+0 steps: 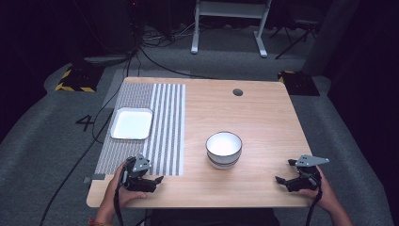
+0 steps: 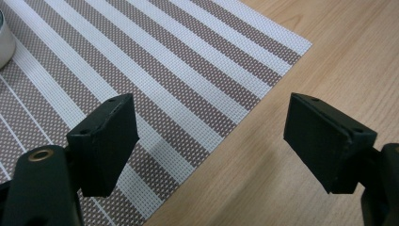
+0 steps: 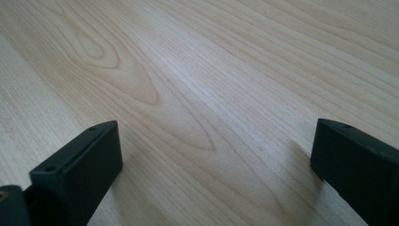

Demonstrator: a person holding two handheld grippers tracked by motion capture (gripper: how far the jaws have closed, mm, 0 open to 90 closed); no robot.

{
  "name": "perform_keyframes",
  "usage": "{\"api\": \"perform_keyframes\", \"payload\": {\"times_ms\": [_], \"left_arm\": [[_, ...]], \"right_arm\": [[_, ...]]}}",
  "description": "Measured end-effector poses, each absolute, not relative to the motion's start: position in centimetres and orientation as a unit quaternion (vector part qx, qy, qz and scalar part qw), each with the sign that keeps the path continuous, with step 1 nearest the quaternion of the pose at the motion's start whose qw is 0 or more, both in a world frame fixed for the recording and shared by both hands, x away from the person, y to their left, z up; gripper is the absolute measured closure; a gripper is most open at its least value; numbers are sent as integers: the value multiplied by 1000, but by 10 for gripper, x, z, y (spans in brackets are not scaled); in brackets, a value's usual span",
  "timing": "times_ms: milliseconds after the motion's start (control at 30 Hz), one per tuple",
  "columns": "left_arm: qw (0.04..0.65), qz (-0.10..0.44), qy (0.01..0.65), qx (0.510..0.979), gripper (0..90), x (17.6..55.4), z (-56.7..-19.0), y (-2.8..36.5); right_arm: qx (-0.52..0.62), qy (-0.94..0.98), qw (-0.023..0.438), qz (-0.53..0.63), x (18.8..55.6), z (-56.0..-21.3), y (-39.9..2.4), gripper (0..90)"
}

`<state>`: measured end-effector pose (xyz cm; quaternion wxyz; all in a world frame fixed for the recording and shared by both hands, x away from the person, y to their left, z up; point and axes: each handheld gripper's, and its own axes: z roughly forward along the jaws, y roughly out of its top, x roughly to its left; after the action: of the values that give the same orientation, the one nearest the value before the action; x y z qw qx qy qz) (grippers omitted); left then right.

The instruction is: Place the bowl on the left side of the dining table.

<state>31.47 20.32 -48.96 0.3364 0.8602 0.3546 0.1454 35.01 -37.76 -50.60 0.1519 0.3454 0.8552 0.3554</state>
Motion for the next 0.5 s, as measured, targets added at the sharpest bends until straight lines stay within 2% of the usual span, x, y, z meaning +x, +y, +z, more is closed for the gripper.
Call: {"api": "perform_keyframes", "payload": {"times_ms": [500], "left_arm": [[338, 142, 332, 869, 182, 314, -480, 194]], "right_arm": [[346, 855, 152, 355, 350, -506, -378, 28]]}}
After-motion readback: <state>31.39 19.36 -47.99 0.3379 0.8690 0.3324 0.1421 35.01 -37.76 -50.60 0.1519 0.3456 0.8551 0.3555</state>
